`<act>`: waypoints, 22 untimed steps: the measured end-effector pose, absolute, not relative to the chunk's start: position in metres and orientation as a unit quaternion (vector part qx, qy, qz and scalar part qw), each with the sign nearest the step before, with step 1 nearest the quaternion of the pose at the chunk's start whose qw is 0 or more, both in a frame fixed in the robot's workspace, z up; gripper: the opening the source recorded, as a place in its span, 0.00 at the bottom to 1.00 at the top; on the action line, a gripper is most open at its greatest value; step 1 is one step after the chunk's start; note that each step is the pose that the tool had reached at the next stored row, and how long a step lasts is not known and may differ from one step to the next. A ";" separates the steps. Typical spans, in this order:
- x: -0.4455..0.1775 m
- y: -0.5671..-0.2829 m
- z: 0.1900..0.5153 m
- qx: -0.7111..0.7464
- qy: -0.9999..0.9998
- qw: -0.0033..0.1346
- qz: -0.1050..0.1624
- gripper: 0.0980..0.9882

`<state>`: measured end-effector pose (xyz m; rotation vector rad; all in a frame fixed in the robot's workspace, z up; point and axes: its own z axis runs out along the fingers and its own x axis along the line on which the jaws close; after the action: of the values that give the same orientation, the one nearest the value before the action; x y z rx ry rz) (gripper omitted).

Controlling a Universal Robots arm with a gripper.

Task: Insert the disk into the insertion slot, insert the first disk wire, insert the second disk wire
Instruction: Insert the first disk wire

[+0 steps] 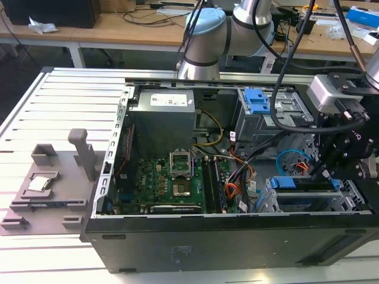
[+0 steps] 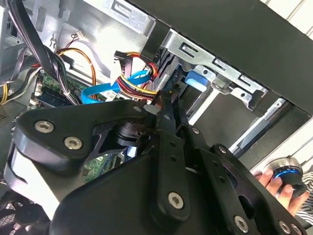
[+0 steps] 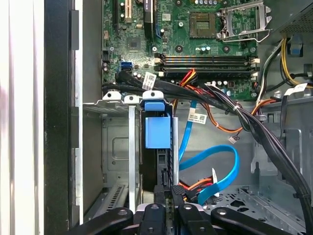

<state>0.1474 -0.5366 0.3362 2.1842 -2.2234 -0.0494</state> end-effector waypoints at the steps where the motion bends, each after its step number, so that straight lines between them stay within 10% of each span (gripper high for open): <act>1: 0.147 -0.537 0.336 0.701 -0.713 0.012 -0.016 0.08; 10: 0.147 -0.536 0.370 0.701 -0.713 0.012 -0.016 0.16; 12: 0.147 -0.536 0.377 0.701 -0.713 0.012 -0.016 0.01; 22: 0.147 -0.536 0.388 0.701 -0.713 0.012 -0.016 0.01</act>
<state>0.1474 -0.5358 0.3875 2.1839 -2.2232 -0.0489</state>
